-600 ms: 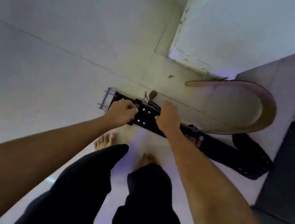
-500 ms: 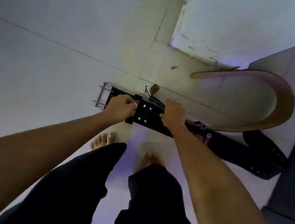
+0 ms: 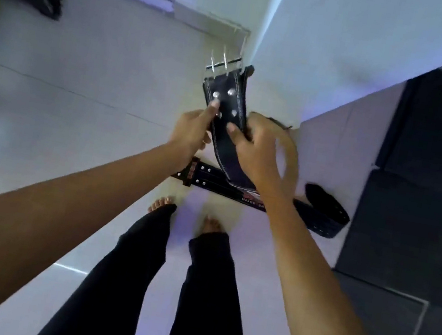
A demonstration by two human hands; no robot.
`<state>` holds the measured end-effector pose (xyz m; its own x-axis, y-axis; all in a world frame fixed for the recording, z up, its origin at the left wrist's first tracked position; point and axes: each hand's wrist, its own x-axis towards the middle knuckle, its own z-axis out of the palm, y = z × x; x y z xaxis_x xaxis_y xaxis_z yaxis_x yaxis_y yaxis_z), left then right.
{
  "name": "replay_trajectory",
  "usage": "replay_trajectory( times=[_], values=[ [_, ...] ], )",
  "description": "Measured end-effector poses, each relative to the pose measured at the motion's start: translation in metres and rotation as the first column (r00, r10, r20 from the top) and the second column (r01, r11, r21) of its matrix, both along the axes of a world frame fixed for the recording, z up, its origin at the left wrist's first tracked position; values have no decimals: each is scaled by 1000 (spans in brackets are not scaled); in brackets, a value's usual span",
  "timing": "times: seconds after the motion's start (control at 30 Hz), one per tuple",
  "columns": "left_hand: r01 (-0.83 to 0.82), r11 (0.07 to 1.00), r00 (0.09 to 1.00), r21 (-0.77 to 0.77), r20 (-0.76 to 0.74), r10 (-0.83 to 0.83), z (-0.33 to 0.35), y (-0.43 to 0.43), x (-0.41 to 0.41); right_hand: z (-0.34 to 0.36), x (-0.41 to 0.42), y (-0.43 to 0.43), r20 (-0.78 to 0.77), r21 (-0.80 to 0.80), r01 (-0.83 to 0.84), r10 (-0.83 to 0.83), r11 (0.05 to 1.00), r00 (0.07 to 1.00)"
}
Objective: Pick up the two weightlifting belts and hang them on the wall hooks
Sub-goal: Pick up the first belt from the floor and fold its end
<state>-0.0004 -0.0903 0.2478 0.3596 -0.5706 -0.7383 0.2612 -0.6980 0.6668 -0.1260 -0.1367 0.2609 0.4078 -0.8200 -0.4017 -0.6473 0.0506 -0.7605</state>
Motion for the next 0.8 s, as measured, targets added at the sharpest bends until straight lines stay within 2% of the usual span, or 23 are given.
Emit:
replay_trajectory(
  times=[0.1,0.2,0.33,0.4,0.47,0.57,0.63,0.73,0.8],
  values=[
    [-87,967,996,-239,-56,76,124,-22,-1,127,-5,-10,162,55,147,-154,988,975],
    [-72,902,997,-425,-53,55,229,-26,-9,230,-18,-9,221,76,227,-238,971,946],
    [37,791,999,-611,53,-6,346,-15,-23,346,-22,0,349,17,272,-261,962,900],
    [89,737,989,-670,147,14,391,-6,-29,396,-19,2,446,-51,306,-253,951,858],
    [72,664,984,-744,161,74,427,2,-27,436,-13,5,547,-81,311,-219,947,808],
    [59,555,972,-830,174,156,475,12,-23,470,-5,25,687,-84,263,-135,961,714],
    [72,497,961,-865,194,198,502,19,-18,470,-3,48,716,-90,198,-74,976,694],
    [68,442,950,-894,193,244,529,27,-6,439,-5,83,599,-149,99,10,984,801],
    [59,425,951,-903,180,251,537,32,-1,426,-4,96,562,-160,71,32,985,826]
  ],
)
